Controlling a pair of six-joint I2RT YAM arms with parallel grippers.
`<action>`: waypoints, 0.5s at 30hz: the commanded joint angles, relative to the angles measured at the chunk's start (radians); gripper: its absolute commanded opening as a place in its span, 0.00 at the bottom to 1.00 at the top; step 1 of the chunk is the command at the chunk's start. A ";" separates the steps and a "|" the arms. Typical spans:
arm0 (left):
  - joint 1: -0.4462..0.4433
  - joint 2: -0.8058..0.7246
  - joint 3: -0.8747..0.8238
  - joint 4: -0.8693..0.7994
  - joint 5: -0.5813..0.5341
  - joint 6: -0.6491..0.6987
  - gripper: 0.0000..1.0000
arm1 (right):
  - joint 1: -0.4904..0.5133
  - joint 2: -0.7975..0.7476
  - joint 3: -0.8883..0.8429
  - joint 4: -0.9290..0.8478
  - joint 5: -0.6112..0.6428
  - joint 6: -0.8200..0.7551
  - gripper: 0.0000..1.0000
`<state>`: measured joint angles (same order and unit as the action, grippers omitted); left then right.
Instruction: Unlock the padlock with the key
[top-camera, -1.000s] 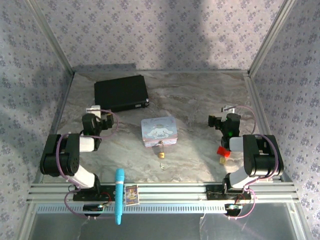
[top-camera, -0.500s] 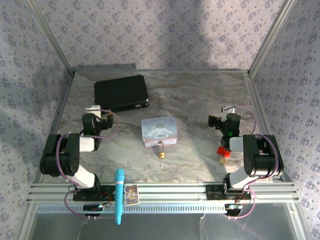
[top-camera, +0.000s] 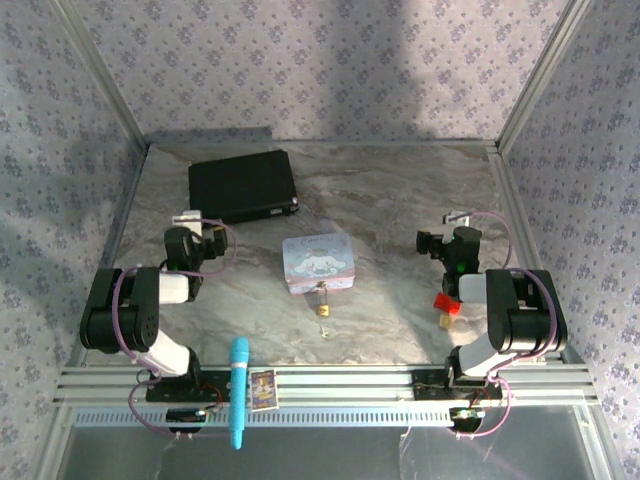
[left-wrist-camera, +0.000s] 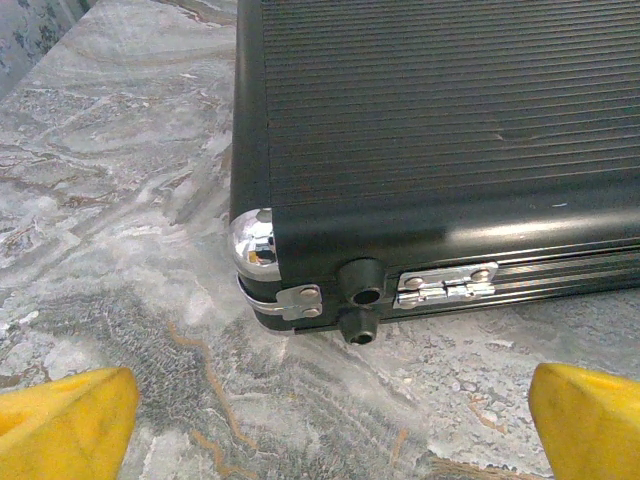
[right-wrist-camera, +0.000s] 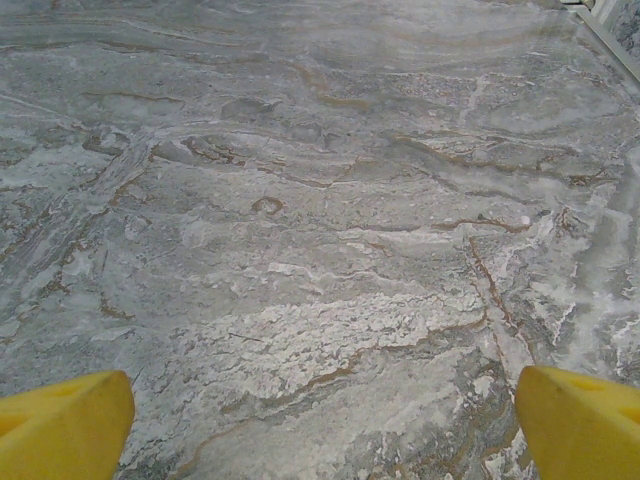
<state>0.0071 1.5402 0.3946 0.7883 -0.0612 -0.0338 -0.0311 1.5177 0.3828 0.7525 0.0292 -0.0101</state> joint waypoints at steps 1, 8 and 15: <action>0.013 -0.003 0.021 0.020 0.034 0.005 1.00 | -0.007 0.000 0.016 0.018 -0.008 -0.019 0.99; 0.014 -0.088 -0.017 0.025 0.000 -0.005 1.00 | -0.018 -0.029 0.018 -0.006 -0.008 -0.002 0.99; 0.010 -0.349 -0.023 -0.185 -0.047 -0.085 1.00 | 0.000 -0.239 0.084 -0.267 0.002 -0.001 0.99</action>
<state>0.0151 1.2812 0.3580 0.7078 -0.0780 -0.0559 -0.0383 1.3663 0.4088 0.6125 0.0288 -0.0093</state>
